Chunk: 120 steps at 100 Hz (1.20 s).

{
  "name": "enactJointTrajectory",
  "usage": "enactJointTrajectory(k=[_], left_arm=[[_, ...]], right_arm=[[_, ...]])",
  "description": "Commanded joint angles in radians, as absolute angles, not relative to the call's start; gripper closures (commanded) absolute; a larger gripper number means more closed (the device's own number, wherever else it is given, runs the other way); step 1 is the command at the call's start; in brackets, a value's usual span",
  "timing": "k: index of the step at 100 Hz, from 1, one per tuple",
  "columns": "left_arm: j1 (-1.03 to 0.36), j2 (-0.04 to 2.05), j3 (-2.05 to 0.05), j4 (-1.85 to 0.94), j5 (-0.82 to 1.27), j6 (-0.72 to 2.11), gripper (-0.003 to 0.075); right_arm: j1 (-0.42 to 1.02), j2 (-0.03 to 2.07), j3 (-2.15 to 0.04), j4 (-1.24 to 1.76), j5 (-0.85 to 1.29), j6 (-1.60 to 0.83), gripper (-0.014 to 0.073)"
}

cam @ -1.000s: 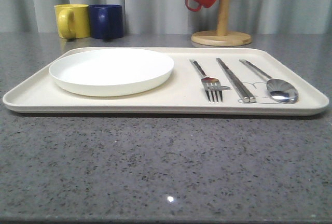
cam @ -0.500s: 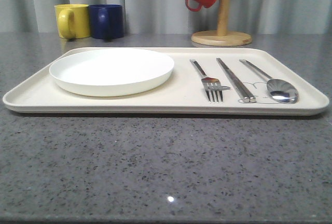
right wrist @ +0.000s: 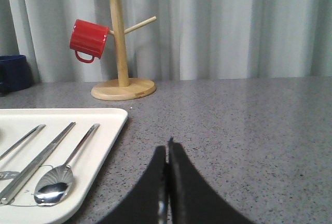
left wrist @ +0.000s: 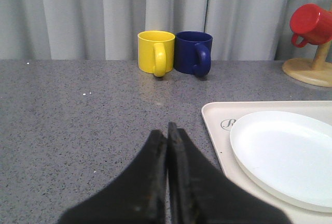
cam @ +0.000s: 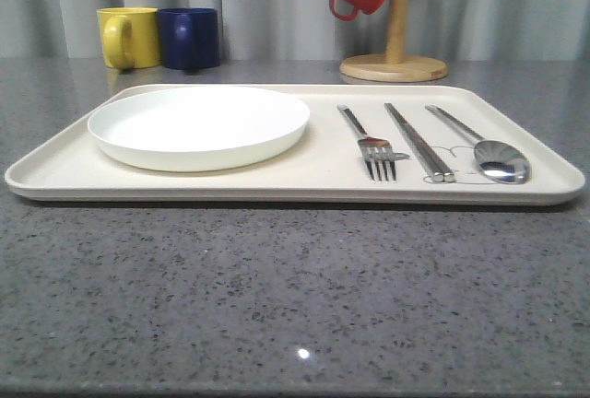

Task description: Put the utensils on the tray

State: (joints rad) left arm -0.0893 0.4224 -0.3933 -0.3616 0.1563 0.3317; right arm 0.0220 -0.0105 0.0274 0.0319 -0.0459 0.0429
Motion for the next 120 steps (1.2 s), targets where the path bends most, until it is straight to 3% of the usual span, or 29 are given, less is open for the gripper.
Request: enactJointTrajectory(k=[1,24,46,120], left_arm=[[-0.086,0.430,-0.422,-0.373,0.077,0.333,0.0738],[-0.086,0.424,-0.422,-0.363,0.051,0.333,0.0738],[-0.086,0.352,-0.395,0.008,0.051,0.000,0.0738],[-0.084,-0.040,-0.009,0.085,0.045,-0.019,0.0738]], right_arm=[[0.017,-0.031,0.010,0.032,-0.134,0.031,0.0662],[0.017,-0.031,0.010,0.032,-0.134,0.031,0.0662],[0.017,-0.031,0.010,0.032,-0.133,0.031,0.0662],[0.017,-0.031,0.010,0.032,-0.133,0.031,0.0662]])
